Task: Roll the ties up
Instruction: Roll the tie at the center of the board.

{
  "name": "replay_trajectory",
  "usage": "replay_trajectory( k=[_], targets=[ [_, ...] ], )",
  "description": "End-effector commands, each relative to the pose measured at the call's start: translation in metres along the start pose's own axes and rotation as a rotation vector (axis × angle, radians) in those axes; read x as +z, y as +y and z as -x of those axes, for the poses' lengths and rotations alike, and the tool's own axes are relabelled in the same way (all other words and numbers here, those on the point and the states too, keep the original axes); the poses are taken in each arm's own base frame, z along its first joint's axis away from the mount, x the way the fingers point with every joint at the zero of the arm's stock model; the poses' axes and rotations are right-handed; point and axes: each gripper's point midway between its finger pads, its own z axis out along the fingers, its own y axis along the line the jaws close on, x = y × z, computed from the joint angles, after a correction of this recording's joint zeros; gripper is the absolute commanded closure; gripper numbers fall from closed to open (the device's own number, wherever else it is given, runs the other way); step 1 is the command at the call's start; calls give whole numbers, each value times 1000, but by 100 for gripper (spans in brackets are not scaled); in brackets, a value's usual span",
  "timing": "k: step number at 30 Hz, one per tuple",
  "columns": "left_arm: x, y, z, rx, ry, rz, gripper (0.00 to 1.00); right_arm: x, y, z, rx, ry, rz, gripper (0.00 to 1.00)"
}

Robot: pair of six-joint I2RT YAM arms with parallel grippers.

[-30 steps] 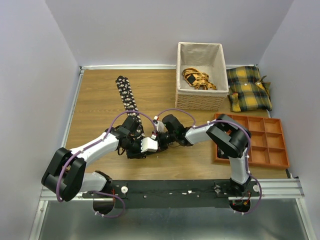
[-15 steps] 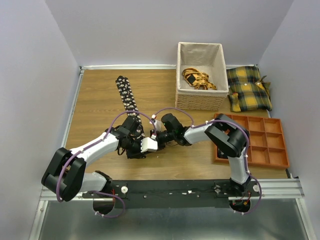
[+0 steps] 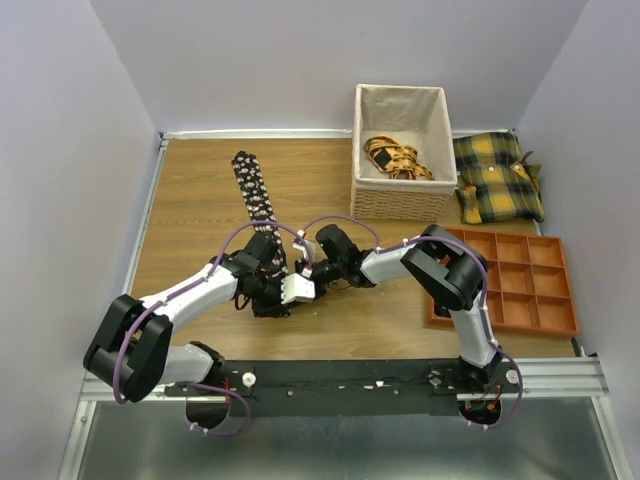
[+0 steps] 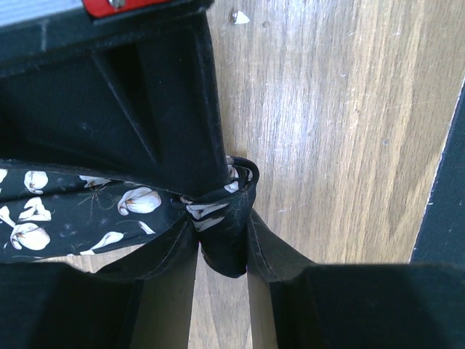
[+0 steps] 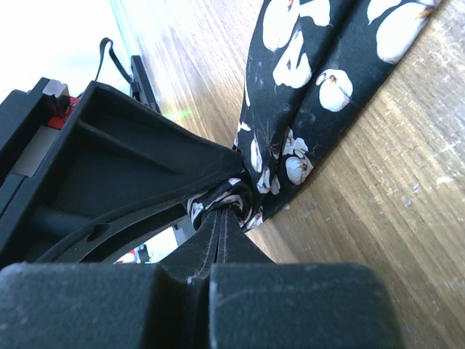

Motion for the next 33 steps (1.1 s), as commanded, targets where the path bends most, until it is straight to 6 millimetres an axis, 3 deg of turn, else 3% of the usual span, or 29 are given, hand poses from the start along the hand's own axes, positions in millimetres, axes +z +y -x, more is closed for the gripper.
replay_trajectory(
  k=[1, 9, 16, 18, 20, 24, 29, 30, 31, 32, 33],
  targets=[
    [5, 8, 15, 42, -49, 5, 63, 18, -5, -5, -26, 11, -23, 99],
    [3, 9, 33, 3, -114, -7, 62, 24, -2, -3, -52, 21, -35, 97],
    [7, 9, 24, 37, -83, 0, 62, 27, -10, -9, -38, 28, -58, 97],
    [7, 7, 19, 42, -63, -7, 63, 17, -7, -4, -53, -16, -78, 97],
    [8, 1, 9, 66, -37, -21, 64, 7, -16, -10, -44, -39, -110, 94],
    [10, -4, 0, 68, -16, -28, 66, -9, -8, -11, -102, -99, -107, 78],
    [9, -8, 3, 65, -30, -49, 67, -30, 19, 6, -308, -247, -60, 67],
    [9, -9, 2, 67, -29, -50, 67, -35, 6, -4, -317, -266, -84, 64],
    [9, -9, 2, 68, -30, -51, 67, -39, 7, -4, -371, -296, -77, 63],
    [9, -11, 4, 71, -35, -60, 67, -47, 29, 7, -476, -385, -10, 63],
    [8, -12, 4, 71, -39, -68, 66, -52, 29, 6, -527, -432, -4, 61]
  ],
)
